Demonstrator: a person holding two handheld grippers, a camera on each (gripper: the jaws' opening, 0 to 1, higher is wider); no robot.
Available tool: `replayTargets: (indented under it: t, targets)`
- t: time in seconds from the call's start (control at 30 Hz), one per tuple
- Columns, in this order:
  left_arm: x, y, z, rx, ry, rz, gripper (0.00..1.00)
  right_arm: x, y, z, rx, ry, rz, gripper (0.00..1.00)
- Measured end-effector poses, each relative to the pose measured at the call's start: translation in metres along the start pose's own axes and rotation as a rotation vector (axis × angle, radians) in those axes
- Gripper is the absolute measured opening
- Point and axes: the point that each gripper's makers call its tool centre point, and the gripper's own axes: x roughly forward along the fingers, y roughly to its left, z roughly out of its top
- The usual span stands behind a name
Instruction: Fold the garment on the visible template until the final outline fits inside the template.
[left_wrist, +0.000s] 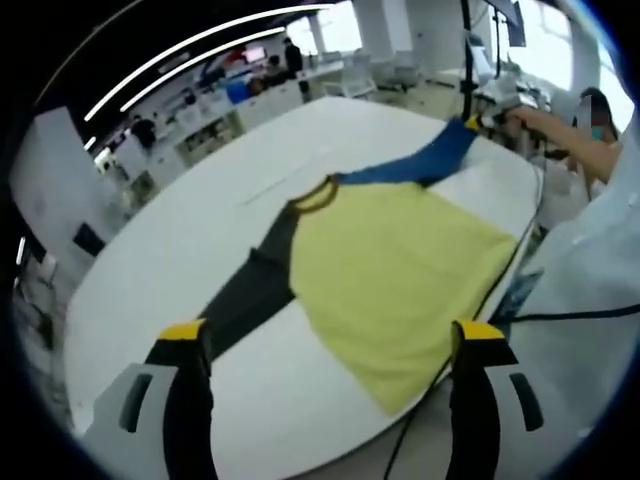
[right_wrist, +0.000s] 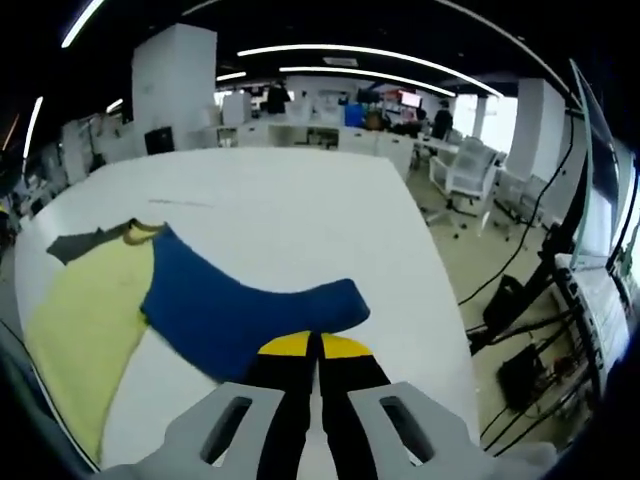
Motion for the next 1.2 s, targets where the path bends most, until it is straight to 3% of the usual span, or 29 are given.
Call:
replayTargets:
  t: [0.37, 0.47, 0.7, 1.2]
  targets:
    - [-0.002, -0.003, -0.005, -0.012, -0.017, -0.011, 0.98, -0.011, 0.033, 0.038, -0.07, -0.038, 0.02, 0.02]
    - [-0.001, -0.002, -0.006, -0.016, -0.014, -0.009, 0.99, 0.0, 0.027, 0.045, -0.076, -0.05, 0.025, 0.02]
    - [-0.001, -0.003, -0.011, -0.02, -0.008, -0.017, 0.99, 0.003, 0.051, 0.069, -0.12, -0.077, 0.065, 0.02]
    - [0.0, 0.0, -0.018, -0.061, -0.012, -0.002, 1.0, 0.025, 0.054, 0.111, -0.165, -0.124, 0.097, 0.02]
